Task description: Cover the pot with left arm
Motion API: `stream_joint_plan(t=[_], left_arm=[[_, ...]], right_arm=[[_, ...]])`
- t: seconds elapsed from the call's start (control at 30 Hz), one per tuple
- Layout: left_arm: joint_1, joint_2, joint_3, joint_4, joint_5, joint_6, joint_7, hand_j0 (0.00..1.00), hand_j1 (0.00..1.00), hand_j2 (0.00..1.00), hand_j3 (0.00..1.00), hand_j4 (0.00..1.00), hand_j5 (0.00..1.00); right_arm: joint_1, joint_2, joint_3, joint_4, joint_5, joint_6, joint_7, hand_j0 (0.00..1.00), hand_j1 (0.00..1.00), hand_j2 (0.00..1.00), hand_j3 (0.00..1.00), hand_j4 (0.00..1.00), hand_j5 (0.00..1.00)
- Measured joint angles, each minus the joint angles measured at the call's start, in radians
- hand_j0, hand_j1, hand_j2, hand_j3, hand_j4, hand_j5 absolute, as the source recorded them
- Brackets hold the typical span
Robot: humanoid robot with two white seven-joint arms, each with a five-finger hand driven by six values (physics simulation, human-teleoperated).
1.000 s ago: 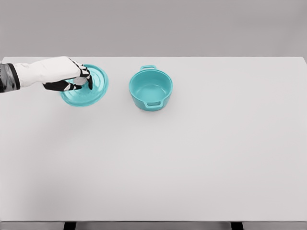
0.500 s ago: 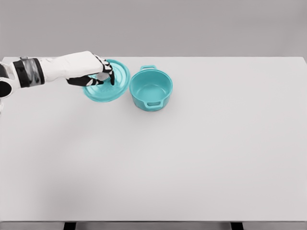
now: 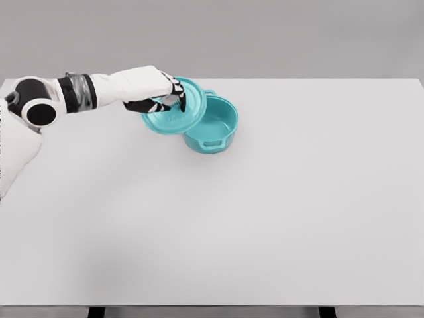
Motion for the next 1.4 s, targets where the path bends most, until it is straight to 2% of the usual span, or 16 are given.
stream_joint_plan(t=[0.77,1.4], left_arm=[[-0.066,-0.21,-0.001,0.224,-0.105,0.0,0.0,0.49,0.49,0.49,0.49,0.49,0.49],[-0.077,-0.263,-0.001,0.302,-0.134,0.0,0.0,0.51,0.51,0.51,0.51,0.51,0.51]], right_arm=[[0.0,0.0,0.0,0.0,0.0,0.0,0.0,1.0,1.0,1.0,1.0,1.0,1.0],[0.0,0.0,0.0,0.0,0.0,0.0,0.0,1.0,1.0,1.0,1.0,1.0,1.0]])
